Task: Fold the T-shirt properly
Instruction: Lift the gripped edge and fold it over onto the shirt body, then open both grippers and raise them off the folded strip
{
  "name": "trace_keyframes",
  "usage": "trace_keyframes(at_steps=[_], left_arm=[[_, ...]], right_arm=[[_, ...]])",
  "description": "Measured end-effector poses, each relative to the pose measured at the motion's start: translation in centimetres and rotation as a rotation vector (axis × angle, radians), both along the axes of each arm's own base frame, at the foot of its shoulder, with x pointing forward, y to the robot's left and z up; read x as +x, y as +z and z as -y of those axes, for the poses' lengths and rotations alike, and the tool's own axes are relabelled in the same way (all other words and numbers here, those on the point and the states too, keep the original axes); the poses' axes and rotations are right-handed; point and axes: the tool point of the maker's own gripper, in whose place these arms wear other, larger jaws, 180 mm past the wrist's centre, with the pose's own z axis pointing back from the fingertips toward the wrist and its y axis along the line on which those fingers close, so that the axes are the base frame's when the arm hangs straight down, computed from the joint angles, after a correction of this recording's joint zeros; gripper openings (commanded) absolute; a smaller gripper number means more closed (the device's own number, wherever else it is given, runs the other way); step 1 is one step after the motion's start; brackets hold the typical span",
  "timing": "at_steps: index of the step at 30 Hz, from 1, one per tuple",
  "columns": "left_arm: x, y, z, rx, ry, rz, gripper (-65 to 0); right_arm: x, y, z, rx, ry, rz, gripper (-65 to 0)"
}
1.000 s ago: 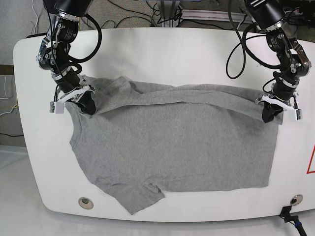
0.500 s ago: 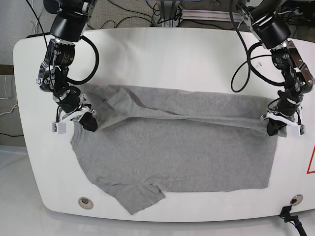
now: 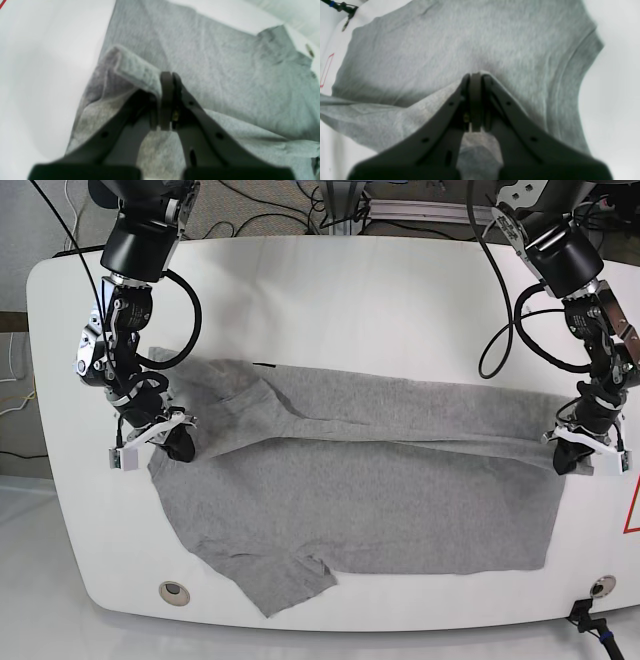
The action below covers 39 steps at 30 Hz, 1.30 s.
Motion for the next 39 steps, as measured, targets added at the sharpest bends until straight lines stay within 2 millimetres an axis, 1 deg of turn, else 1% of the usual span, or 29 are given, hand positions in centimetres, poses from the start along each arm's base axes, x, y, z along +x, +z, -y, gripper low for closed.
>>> trace_keyframes(at_steps=[2,3,5,9,10,11,12,14,16,18,20,22,25,28,30,31,35,36,39], left_arm=[[0.0,-0.3,0.4,0.005,-0.013,-0.009,-65.0],[-0.1,-0.5,0.6,0.009,-0.023,-0.017,-58.5],[-0.1,-0.6,0.7,0.012,-0.028,-0.024,-46.0],[0.2,0.1,-0.9,0.009,0.045,-0.002,-29.0],[0.1,0.2,-1.3,0.020,0.053,-0.005,-25.2],[0.1,0.2,-1.5,0.021,0.054,-0.003,-22.0],[0.2,0.0,-1.5,0.020,0.049,-0.008,-19.7],[0.2,-0.2,-1.5,0.046,0.028,-0.027,-19.4],[0.5,0.7,-1.9,0.083,0.021,0.014,-19.4],[0.2,1.5,-2.5,0.126,0.013,0.037,-19.4],[-1.0,1.9,-2.9,0.176,0.011,0.049,-19.4],[-2.4,2.3,-2.5,0.211,-0.005,0.081,-19.4],[-4.7,2.7,-2.1,0.277,-0.038,0.095,-19.4],[-6.7,2.2,-2.0,0.325,-0.057,0.064,-19.4],[-7.9,1.6,-1.8,0.396,-0.083,0.032,-19.4],[-8.3,1.4,-1.6,0.428,-0.091,0.027,-19.4],[-9.5,0.3,-0.6,0.404,-0.069,0.039,-19.4],[-9.8,0.1,-0.6,0.398,-0.066,0.035,-19.4],[-10.0,-0.1,-0.8,0.395,-0.045,0.028,-19.4]], right_arm=[[0.3,0.0,-0.3,-0.012,-0.005,0.010,-65.0],[0.3,-0.3,-0.3,-0.031,-0.001,0.001,-64.4],[0.2,-0.7,0.0,-0.068,-0.006,-0.006,-52.3],[0.1,-1.1,0.9,-0.138,-0.012,-0.019,-25.1],[0.2,-1.1,1.1,-0.154,-0.018,-0.012,-19.7],[0.3,-1.1,1.2,-0.171,-0.022,-0.005,-16.1],[0.4,-1.0,1.4,-0.185,-0.026,0.004,-14.8],[0.3,-1.3,2.1,-0.229,-0.027,-0.009,-15.1],[0.1,-1.4,2.7,-0.260,-0.029,-0.020,-15.1],[-0.4,-0.8,3.5,-0.301,-0.024,-0.008,-15.2],[-1.3,0.3,4.5,-0.355,-0.023,0.016,-15.6],[-2.4,1.2,4.9,-0.399,-0.018,0.034,-17.1],[-4.8,1.4,4.6,-0.446,0.006,0.035,-18.4],[-7.5,0.7,4.7,-0.476,-0.001,-0.002,-18.6],[-8.9,0.2,4.5,-0.483,0.004,-0.023,-18.6],[-9.4,-0.1,4.4,-0.481,0.008,-0.035,-18.6],[-10.6,-1.1,4.5,-0.473,0.005,-0.037,-18.6],[-10.9,-1.7,4.7,-0.463,-0.004,-0.035,-18.6],[-12.1,-4.7,5.7,-0.511,-0.016,-0.104,-18.5]])
